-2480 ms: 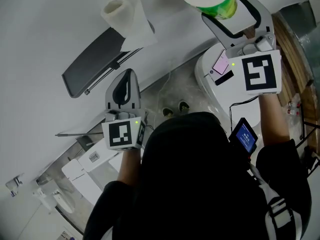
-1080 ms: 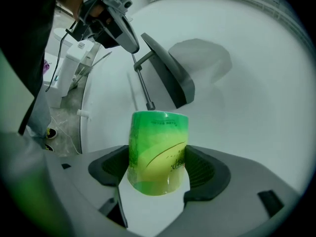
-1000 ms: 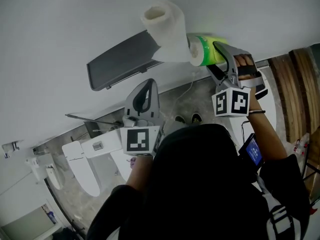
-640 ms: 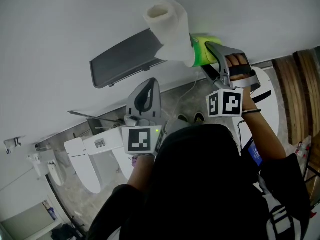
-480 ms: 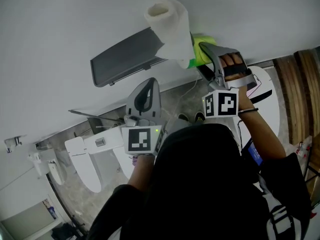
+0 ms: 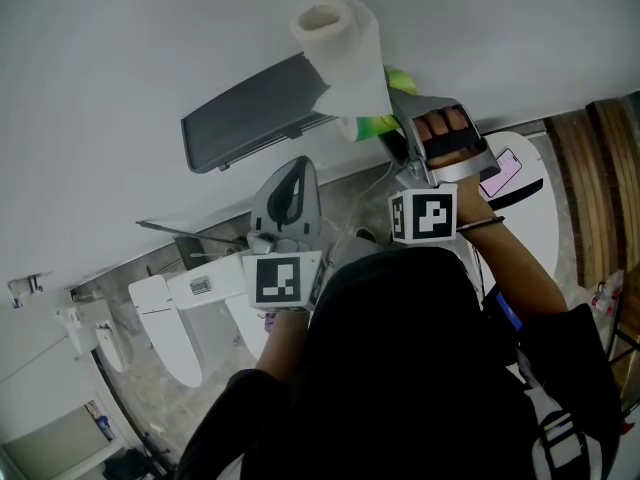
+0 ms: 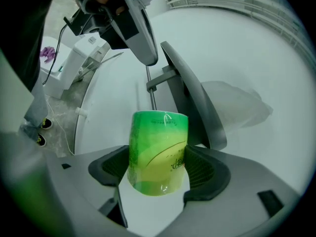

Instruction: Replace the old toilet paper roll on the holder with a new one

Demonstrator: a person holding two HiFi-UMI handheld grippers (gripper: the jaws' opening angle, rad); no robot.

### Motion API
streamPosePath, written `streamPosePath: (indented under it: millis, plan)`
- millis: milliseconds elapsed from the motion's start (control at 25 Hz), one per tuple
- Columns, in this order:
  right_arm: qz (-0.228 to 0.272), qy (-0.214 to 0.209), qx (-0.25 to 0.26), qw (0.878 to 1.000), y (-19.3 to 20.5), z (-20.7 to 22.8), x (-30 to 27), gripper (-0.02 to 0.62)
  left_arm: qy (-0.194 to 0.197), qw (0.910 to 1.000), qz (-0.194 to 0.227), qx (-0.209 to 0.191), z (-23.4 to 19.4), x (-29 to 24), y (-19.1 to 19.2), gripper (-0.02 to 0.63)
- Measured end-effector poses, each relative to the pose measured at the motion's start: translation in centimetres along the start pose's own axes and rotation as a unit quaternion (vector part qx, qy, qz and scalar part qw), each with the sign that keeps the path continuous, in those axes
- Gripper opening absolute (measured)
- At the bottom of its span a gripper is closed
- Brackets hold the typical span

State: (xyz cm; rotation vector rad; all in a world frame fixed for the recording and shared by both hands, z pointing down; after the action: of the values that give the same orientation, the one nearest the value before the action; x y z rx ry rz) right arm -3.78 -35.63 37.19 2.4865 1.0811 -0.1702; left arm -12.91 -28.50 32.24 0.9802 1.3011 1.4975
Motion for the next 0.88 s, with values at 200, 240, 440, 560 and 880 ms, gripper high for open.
streamPosePath:
  millis: [200,240,440,560,880]
  plan:
    - [0.005,-0.002,0.006,1.000,-1.1,-0.1,-0.1,0.357,0.001,1.0000,-0.002,-0.004,-0.2,0.2,0.1,0.014]
    - [0.005,-0.003,0.007,1.000,-1.3,-0.1,-0.1,0.357,-0.001,1.0000,-0.004,-0.001,-0.2,0.2,0.1,0.014]
    - [0.013,0.003,0.017,1.000,-2.5,0.0,-0.4,0.357,-0.001,1.0000,-0.005,-0.004,-0.4,0.7,0.2,0.014]
    - [0.012,0.006,0.017,1.000,-2.7,0.1,-0.5,0.357,0.001,1.0000,-0.001,-0.007,-0.4,0.8,0.0,0.014]
    - [0.023,-0.001,0.031,0.999,-4.0,-0.2,-1.0,0.357,-0.002,1.0000,0.001,-0.008,-0.5,1.1,-0.1,0.014]
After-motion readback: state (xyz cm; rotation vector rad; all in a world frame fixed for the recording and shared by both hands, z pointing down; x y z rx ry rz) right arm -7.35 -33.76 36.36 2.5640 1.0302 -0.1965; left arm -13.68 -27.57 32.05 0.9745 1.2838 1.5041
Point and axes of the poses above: the fingertips, and each gripper's own axes: x backward along the fingers, z to its right, y out of its underside, the point moved 1 cm from there along x, backward along the fingers, and after that the axes turned 14 degrees about z, right-handed, at the moved point
